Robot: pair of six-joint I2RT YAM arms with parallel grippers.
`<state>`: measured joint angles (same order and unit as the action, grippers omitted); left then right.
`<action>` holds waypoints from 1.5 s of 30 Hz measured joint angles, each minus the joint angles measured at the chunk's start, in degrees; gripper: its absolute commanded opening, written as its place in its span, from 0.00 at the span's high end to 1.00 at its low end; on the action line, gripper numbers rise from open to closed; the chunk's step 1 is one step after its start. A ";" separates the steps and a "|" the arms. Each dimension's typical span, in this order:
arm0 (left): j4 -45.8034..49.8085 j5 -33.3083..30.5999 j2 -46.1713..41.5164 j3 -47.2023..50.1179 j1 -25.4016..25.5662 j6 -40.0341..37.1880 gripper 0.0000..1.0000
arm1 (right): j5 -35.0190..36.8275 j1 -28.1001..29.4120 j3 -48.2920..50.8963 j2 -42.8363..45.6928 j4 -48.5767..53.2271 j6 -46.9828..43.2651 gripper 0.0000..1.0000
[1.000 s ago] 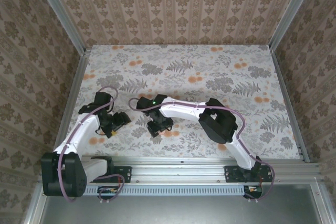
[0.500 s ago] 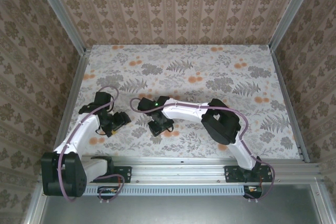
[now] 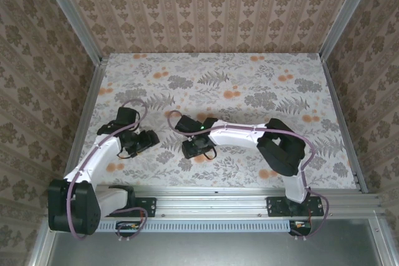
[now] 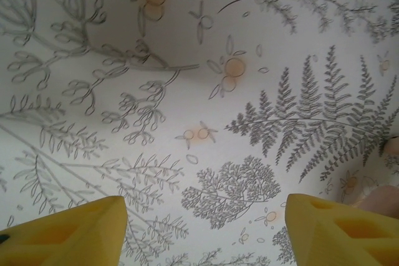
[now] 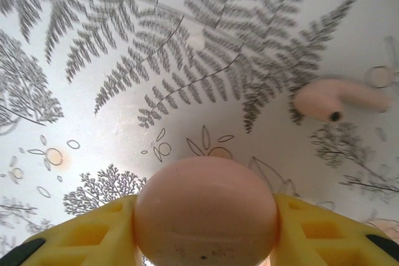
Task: Insert wireless bluetooth earbuds into charging case
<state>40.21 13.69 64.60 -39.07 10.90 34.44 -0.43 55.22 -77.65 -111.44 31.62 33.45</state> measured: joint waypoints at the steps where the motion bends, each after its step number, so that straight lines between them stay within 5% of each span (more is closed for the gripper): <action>1: -0.72 -0.24 -0.52 0.00 0.48 -0.24 0.33 | -0.02 -0.46 0.98 1.25 -1.22 0.63 0.58; 23: -40.28 -0.11 -36.11 22.75 9.60 -15.52 0.39 | -7.56 -10.62 20.28 19.85 -36.57 17.25 0.56; 38: -53.00 2.84 -40.46 27.89 23.19 -31.71 0.45 | -12.72 -10.03 27.67 25.83 -55.17 19.08 0.55; 45: -57.18 1.81 -38.49 28.61 24.83 -37.16 0.45 | -14.05 -9.18 28.61 26.75 -60.24 19.17 0.54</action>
<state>-16.97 15.51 26.11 -10.46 35.73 -2.72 -14.48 46.04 -49.04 -84.68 -28.62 52.62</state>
